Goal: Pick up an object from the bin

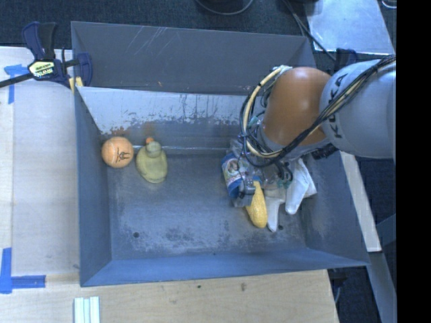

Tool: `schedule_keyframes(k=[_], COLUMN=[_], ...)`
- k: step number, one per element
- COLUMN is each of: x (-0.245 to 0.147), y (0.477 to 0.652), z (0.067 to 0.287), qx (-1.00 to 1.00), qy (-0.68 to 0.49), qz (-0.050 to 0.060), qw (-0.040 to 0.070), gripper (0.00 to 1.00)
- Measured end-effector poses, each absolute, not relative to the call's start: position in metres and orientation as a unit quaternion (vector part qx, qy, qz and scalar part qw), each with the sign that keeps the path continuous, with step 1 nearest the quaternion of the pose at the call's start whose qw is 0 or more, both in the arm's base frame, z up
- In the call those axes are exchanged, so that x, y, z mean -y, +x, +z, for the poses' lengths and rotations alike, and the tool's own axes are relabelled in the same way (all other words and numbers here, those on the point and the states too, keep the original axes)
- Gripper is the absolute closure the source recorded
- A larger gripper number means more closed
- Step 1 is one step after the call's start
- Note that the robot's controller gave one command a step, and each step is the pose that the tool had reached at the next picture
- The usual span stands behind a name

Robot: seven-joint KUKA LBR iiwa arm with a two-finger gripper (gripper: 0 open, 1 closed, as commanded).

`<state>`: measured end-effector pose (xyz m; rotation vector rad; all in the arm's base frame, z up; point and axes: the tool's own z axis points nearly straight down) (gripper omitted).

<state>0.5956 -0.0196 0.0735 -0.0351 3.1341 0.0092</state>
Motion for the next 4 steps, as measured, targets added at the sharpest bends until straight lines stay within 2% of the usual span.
schedule_keyframes(k=[4], x=[0.0196], y=[0.5957], z=[0.0737], qx=[-1.000], qy=[-0.010], qz=[0.003], qw=[0.004], gripper=[1.00])
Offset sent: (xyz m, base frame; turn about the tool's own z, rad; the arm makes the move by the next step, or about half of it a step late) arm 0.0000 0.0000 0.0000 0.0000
